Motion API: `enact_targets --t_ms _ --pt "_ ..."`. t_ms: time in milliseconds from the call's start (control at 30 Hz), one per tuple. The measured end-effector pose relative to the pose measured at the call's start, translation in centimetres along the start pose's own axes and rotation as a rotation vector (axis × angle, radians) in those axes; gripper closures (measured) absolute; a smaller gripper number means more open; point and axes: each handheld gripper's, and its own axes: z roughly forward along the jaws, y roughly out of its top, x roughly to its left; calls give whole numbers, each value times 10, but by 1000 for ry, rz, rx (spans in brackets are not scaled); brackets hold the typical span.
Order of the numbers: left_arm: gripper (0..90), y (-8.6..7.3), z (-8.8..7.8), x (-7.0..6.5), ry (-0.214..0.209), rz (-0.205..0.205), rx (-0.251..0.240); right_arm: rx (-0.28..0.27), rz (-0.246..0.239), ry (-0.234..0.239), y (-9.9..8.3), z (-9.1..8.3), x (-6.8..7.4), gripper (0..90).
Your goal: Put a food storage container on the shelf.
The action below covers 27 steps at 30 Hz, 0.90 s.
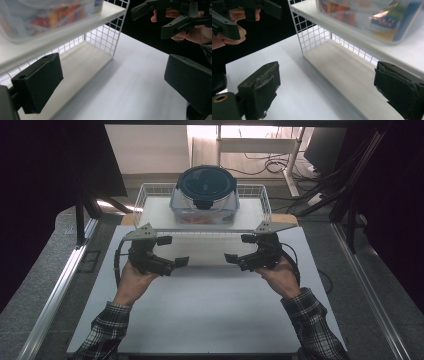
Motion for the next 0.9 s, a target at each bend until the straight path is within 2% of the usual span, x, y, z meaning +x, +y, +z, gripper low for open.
enact_targets --t_ms 233,400,567,733,900 --pt "0 -20 3 -13 12 21 26 13 -3 -9 -20 -5 8 29" --pt "0 -37 5 -21 6 17 31 31 -6 -34 -38 -7 13 16" --pt "0 -54 6 -28 24 41 36 47 -13 -56 -59 -8 18 16" --pt "0 -71 7 -33 40 52 48 51 -16 -72 -77 -9 23 0" --pt "0 -89 8 -36 49 45 55 56 -10 -82 -91 -8 26 0"
